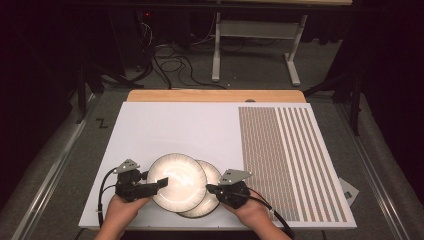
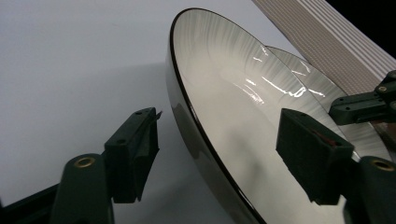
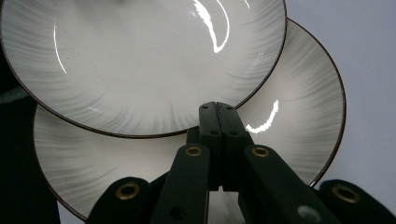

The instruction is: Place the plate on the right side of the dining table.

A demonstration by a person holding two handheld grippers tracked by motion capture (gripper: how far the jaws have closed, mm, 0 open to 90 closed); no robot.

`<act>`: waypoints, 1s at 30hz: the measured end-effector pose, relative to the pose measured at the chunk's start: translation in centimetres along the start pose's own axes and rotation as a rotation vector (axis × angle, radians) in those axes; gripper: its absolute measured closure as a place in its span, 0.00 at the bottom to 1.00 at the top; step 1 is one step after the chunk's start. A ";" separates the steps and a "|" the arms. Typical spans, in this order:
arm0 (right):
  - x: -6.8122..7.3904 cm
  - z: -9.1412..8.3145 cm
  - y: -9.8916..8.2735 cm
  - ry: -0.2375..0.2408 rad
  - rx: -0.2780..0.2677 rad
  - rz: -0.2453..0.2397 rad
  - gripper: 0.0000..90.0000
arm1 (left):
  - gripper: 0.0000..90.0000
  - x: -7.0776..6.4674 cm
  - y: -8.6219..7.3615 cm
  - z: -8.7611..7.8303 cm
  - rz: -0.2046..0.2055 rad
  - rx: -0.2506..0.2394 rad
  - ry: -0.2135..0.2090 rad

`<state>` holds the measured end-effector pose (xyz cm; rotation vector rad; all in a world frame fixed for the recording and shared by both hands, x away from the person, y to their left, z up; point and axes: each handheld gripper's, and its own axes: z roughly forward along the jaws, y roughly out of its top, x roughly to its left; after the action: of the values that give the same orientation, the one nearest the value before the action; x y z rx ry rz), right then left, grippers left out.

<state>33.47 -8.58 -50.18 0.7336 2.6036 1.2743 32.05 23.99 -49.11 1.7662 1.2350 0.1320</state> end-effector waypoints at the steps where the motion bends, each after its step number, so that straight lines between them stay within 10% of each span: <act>1: 0.0 0.0 0.0 0.000 0.000 -0.006 1.00 | 0.38 0.0 0.0 0.0 -0.009 0.007 -0.013; 30: 0.2 0.1 0.0 -0.013 -0.001 -0.015 1.00 | 0.75 -0.6 0.4 -1.0 -0.034 0.030 0.007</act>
<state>33.38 -8.42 -50.22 0.7179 2.5931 1.2629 31.47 24.16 -48.08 1.7714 1.2774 0.1011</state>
